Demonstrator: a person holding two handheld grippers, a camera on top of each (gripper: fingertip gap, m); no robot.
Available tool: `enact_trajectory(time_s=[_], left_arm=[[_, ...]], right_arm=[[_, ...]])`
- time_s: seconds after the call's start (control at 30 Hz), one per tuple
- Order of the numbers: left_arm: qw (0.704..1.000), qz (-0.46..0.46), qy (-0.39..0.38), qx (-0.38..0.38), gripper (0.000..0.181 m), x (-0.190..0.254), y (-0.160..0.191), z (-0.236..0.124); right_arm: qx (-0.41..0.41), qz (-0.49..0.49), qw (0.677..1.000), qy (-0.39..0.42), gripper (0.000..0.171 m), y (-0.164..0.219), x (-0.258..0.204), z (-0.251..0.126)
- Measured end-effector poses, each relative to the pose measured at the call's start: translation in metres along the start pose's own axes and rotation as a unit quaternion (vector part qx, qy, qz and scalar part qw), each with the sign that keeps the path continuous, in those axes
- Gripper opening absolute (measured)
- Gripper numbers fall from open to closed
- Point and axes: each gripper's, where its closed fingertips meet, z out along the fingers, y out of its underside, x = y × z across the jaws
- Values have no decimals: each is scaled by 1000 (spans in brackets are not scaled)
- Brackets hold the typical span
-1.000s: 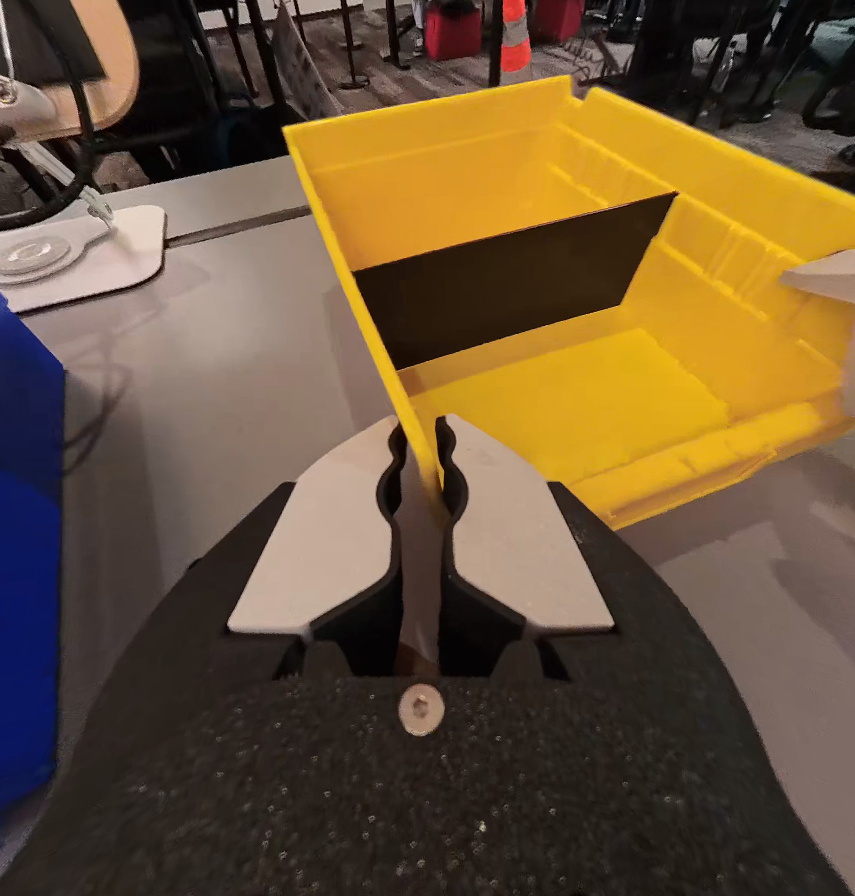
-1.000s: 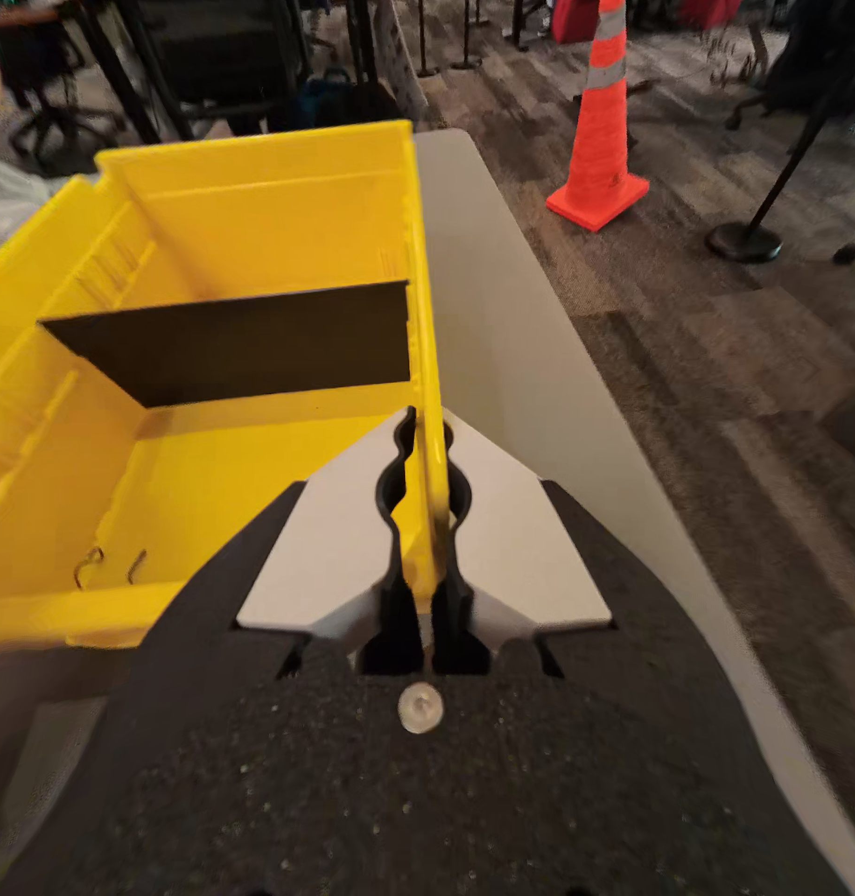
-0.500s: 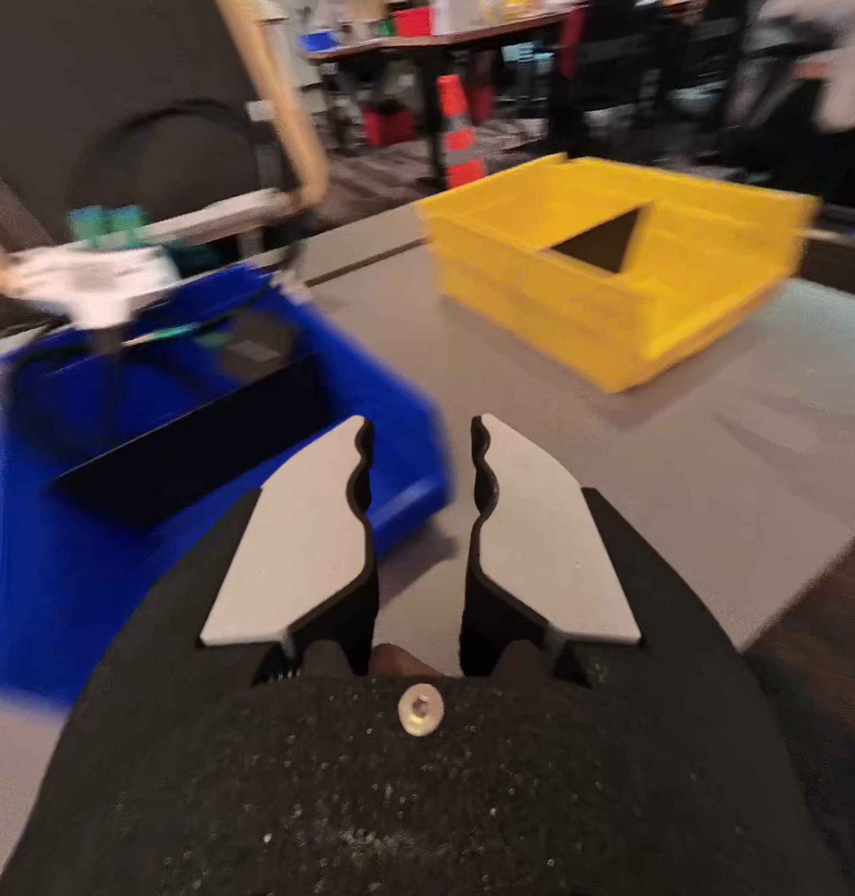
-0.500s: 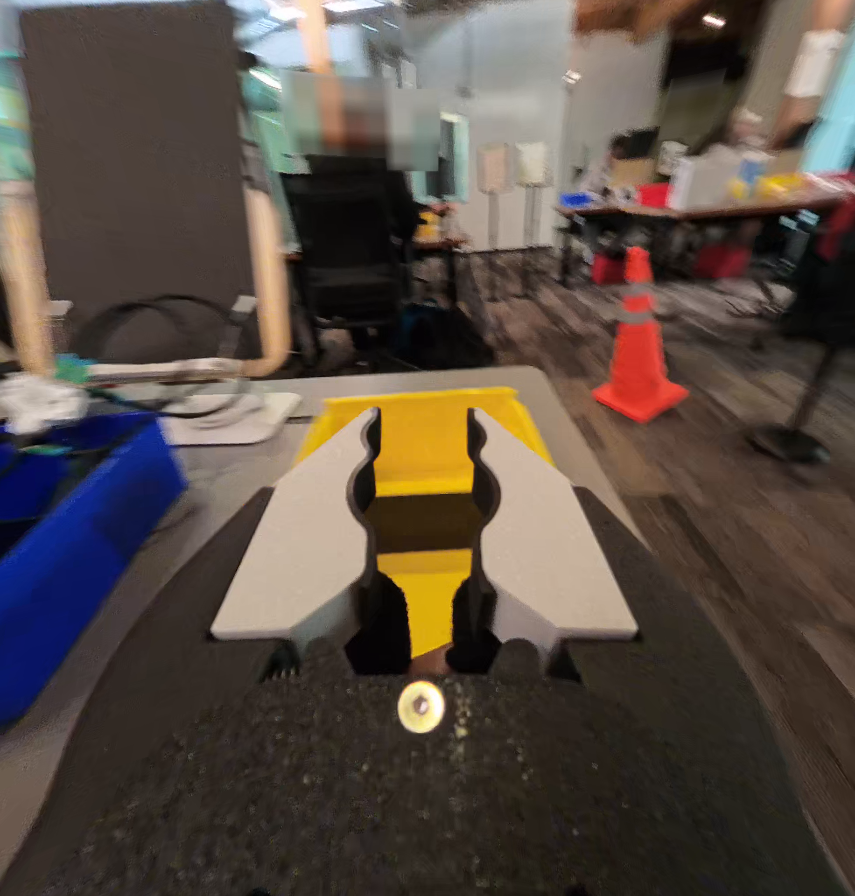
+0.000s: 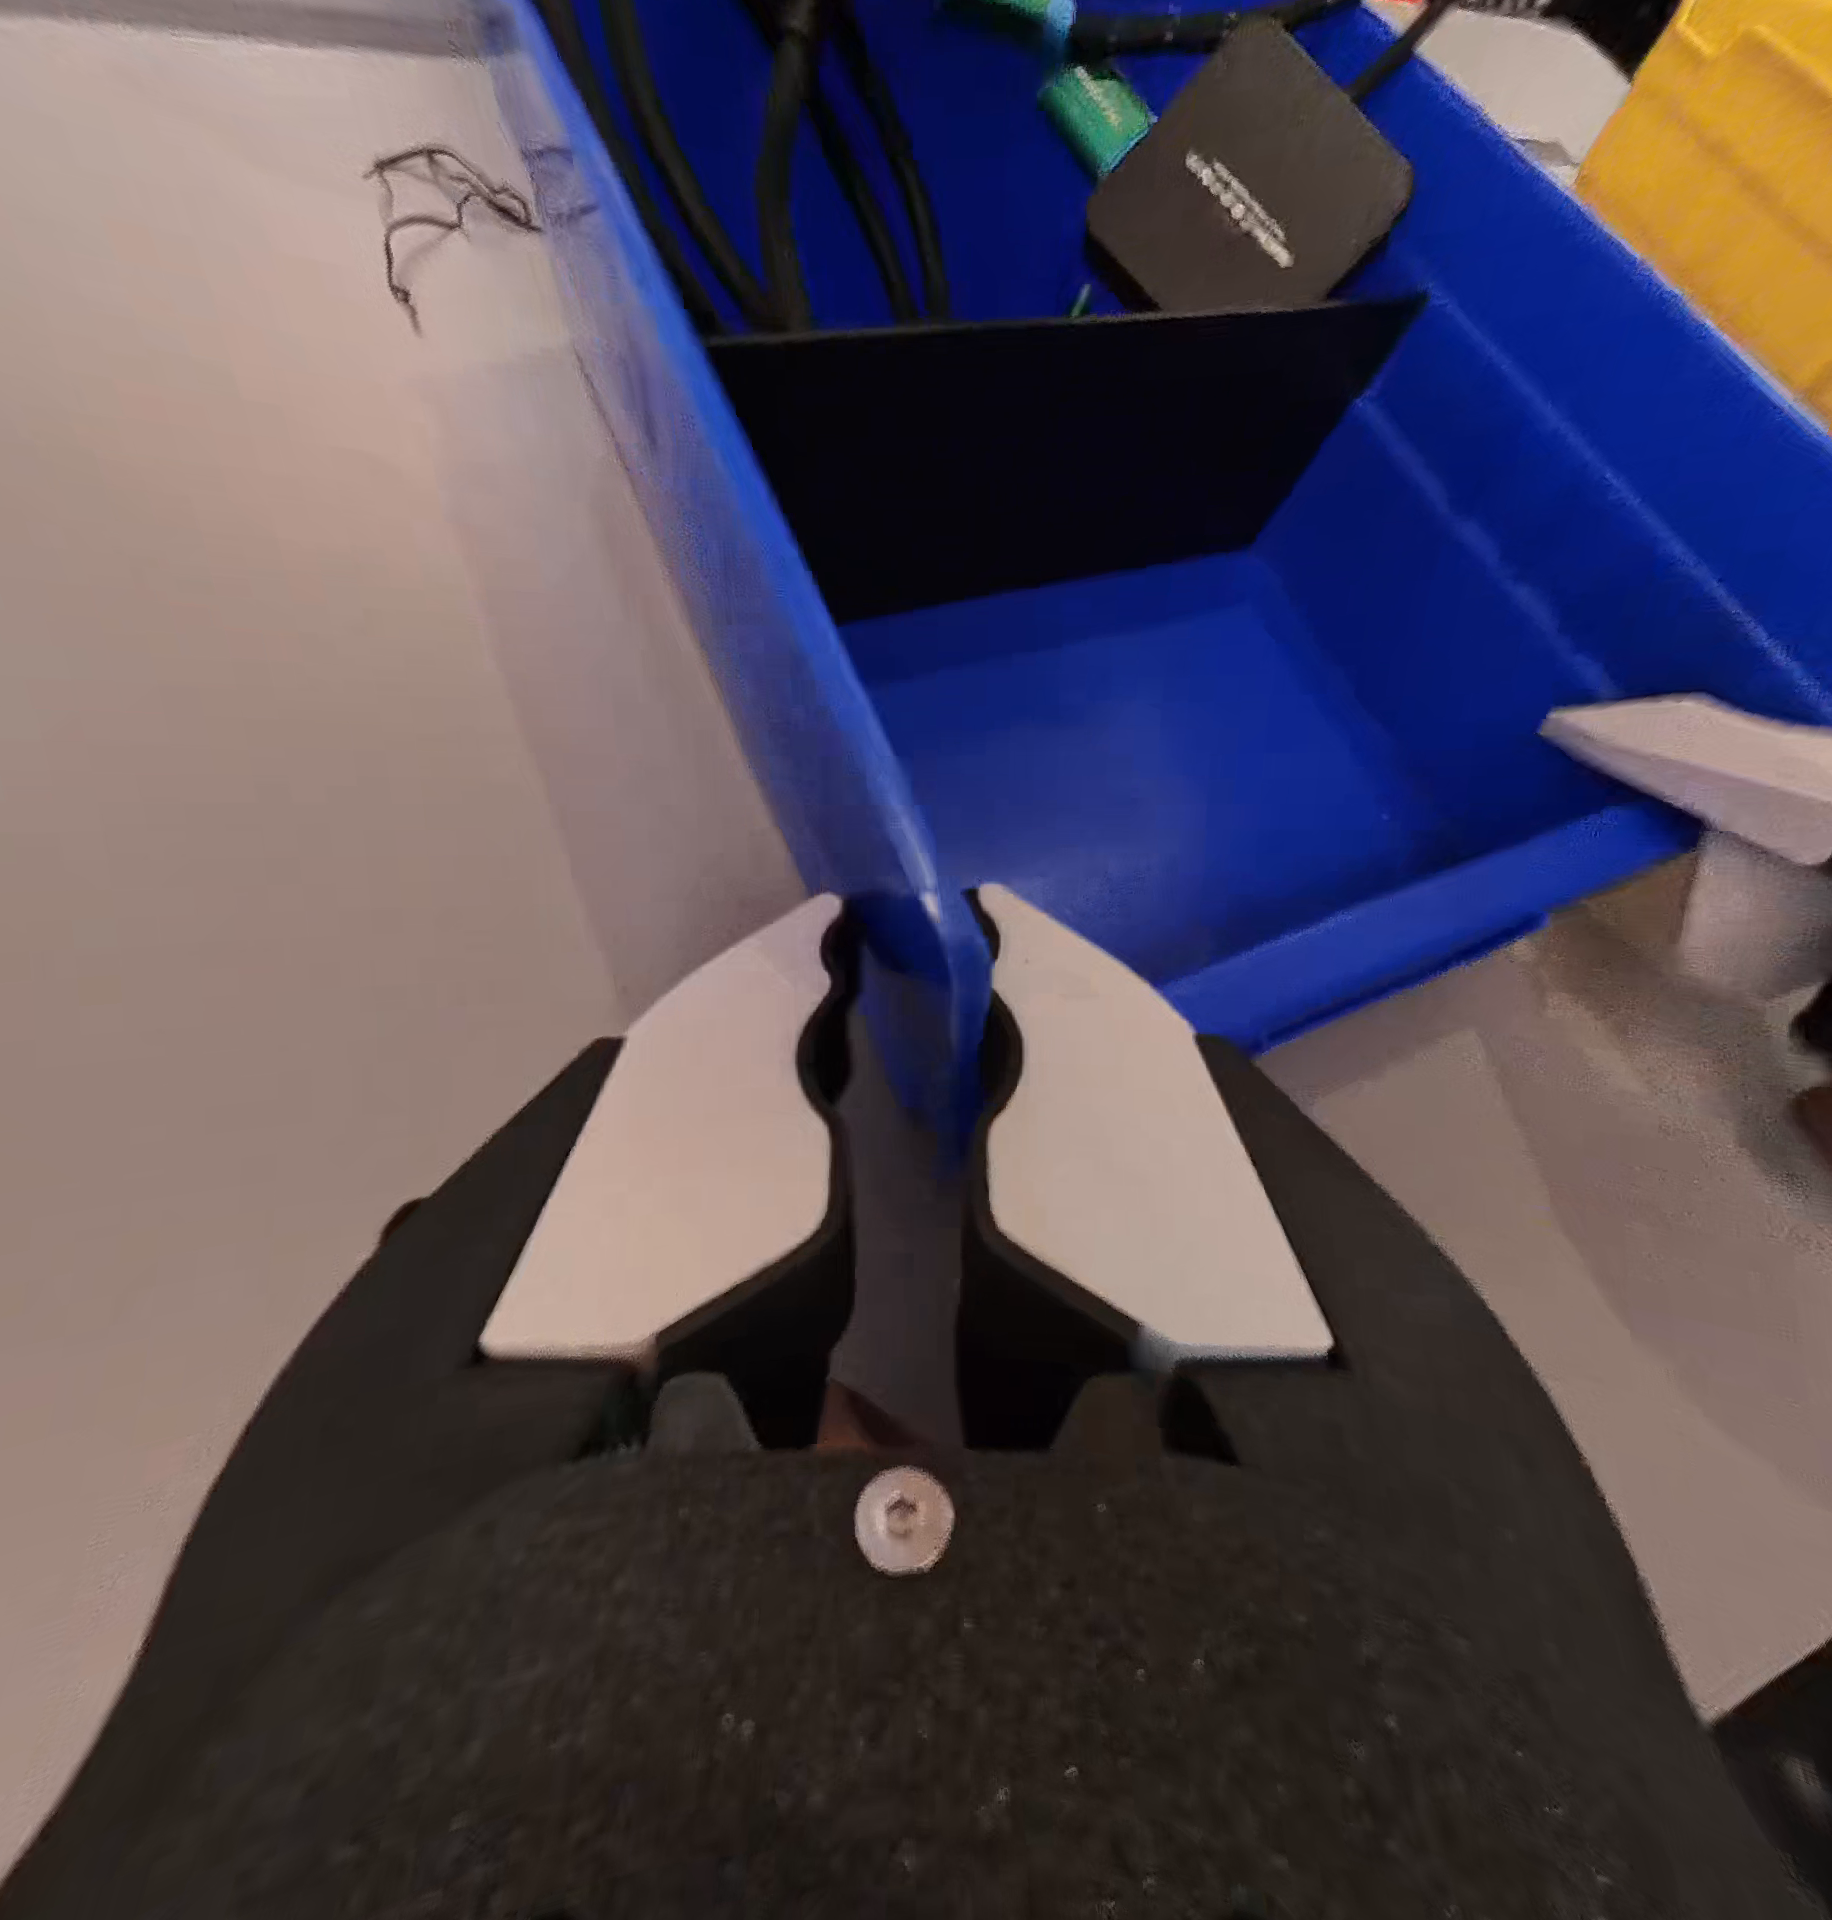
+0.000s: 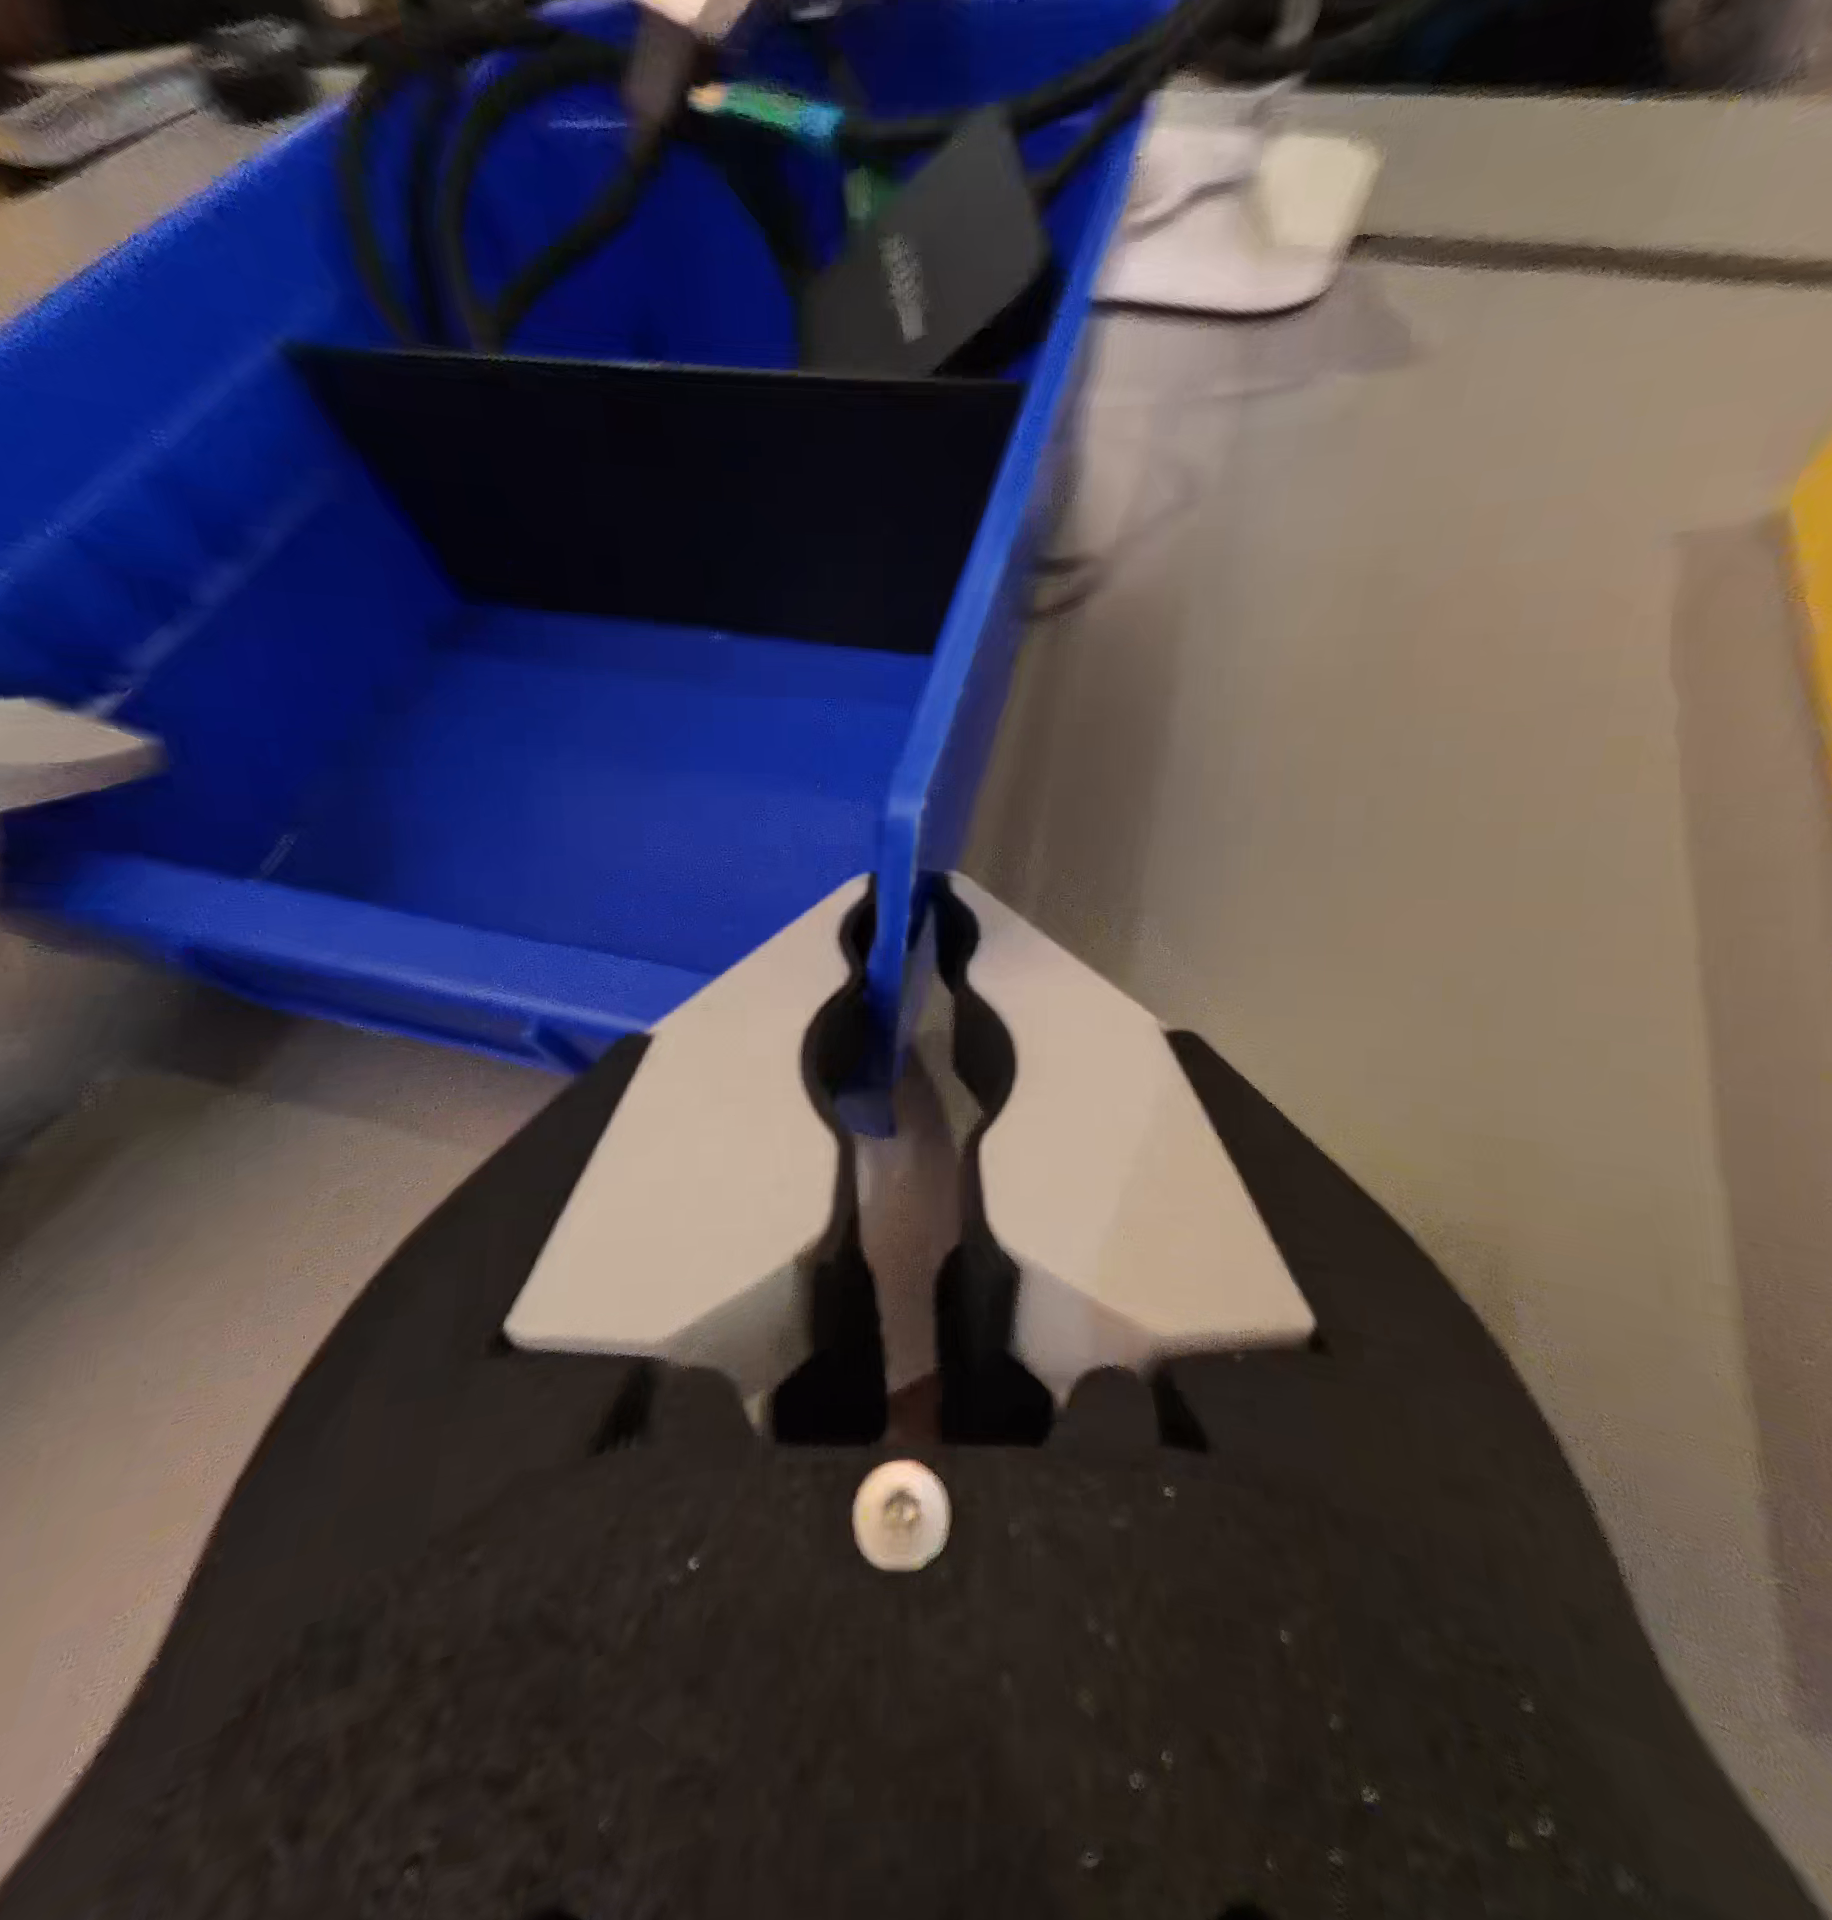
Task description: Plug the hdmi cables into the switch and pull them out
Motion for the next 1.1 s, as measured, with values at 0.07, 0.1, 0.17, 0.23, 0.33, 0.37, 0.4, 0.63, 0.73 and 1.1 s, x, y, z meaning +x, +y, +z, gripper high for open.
enact_trajectory(time_s=[0.07, 0.1, 0.17, 0.23, 0.33, 0.37, 0.4, 0.63, 0.73, 1.1], left_arm=[[999, 44, -9, -8, 15, 2, -1, -1], [998, 62, -16, -5, 14, 5, -1, -3], [991, 121, -48, 3, 9, 7, -1, -8], [990, 132, -42, 16, 7, 17, -2, -15], [990, 128, -34, 45, 5, 24, -11, -28], [989, 130, -39, 58, 4, 23, -17, -33], [988, 135, -43, 69, 4, 21, -23, -39], [967, 174, -84, 167, 3, -12, -55, -100], [960, 170, -109, 192, 3, -51, -55, -133], [960, 141, -159, 184, 2, -220, -35, -162]], right_arm=[[-3, 7, 999, 35, 5, -4, 3, -4], [5, 13, 998, 57, 4, -6, 5, -8], [26, 10, 994, 102, 4, -7, 7, -22], [52, 5, 989, 135, 3, -15, 9, -42], [96, 36, 984, 143, 2, -30, 7, -65], [101, 36, 983, 150, 2, -31, 5, -69], [106, 34, 982, 155, 3, -33, 2, -72], [174, 12, 972, 155, 4, -57, -50, -87], [202, -12, 972, 122, 4, -70, -92, -85], [160, -78, 982, 68, 4, -79, -241, 19]])
